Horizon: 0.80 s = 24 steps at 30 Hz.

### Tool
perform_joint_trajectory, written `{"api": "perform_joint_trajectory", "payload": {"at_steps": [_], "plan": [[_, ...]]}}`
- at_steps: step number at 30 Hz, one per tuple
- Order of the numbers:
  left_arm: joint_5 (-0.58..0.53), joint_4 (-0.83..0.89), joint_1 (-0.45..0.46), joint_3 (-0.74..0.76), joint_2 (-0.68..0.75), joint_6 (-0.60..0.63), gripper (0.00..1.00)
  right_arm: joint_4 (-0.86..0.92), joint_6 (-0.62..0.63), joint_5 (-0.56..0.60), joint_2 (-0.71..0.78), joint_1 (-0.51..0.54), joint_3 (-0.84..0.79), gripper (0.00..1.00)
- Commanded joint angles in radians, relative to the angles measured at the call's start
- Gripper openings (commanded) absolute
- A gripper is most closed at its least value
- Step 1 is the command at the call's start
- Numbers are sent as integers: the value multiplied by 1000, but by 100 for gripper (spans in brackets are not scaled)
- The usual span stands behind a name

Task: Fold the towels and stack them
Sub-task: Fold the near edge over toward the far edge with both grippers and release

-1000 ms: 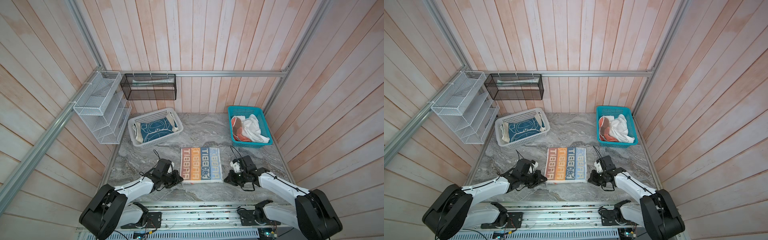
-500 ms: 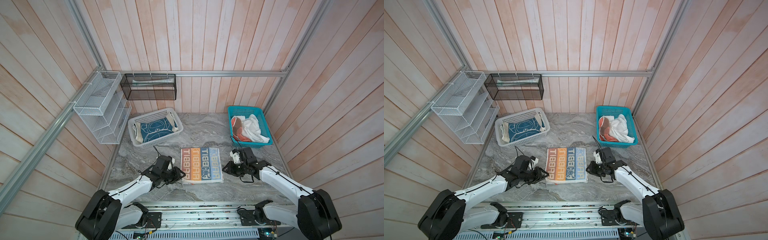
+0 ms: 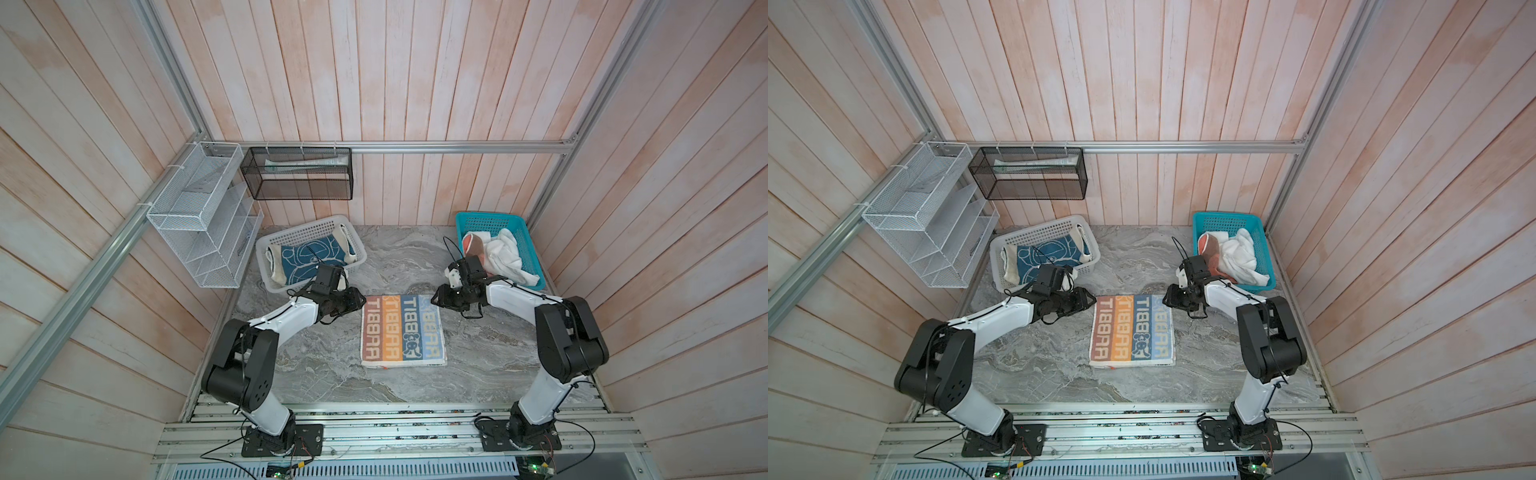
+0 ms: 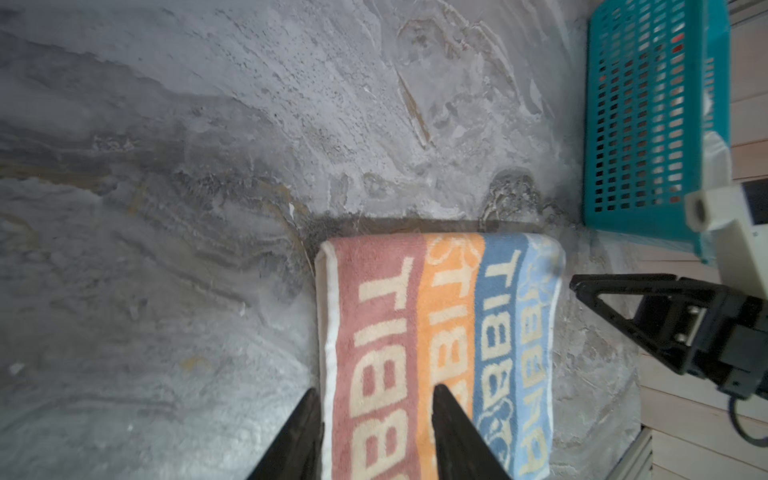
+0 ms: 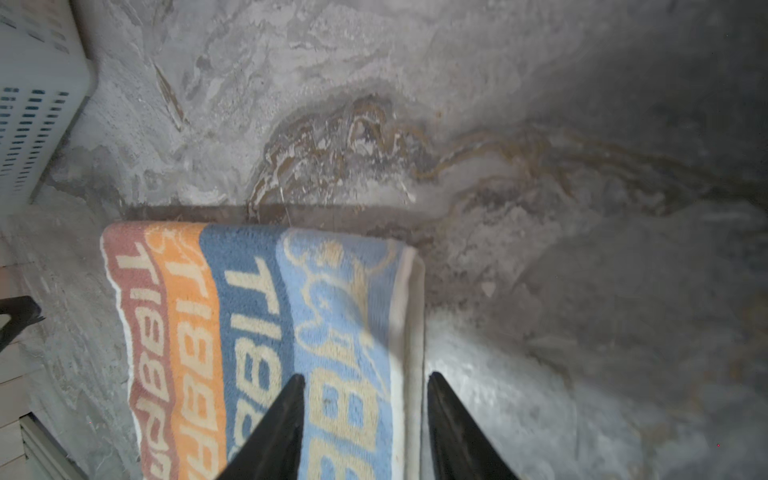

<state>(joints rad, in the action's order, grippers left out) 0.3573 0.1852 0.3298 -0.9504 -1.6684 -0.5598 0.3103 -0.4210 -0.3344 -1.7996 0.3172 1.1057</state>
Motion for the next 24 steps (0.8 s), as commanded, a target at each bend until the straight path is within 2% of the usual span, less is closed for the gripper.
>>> {"api": "perform_joint_trajectory", "payload": {"at_steps": [1,7,9,11,13,15,20,22,24], "plan": [[-18,-68,-8,-51,-88,5,49,9,39,19,-72,-4,72,50],[9,-148,-12,-80,-189,-11,49,32,72,21,-164,-9,136,48],[40,-174,-17,-96,-223,-14,39,23,82,8,-183,-13,139,46],[59,-185,-21,-114,-252,-17,34,8,94,-22,-197,-17,139,42],[66,-192,-24,-126,-268,-19,34,-3,106,-43,-208,-21,143,36],[79,-210,-27,-128,-275,-20,29,-7,124,-57,-214,-21,151,24],[97,-250,-28,-104,-239,0,7,-1,154,-65,-197,-23,169,4],[105,-272,-28,-85,-207,22,0,7,170,-59,-177,-23,181,0],[123,-280,-30,-72,-169,48,0,6,182,-48,-144,-24,185,0]]}}
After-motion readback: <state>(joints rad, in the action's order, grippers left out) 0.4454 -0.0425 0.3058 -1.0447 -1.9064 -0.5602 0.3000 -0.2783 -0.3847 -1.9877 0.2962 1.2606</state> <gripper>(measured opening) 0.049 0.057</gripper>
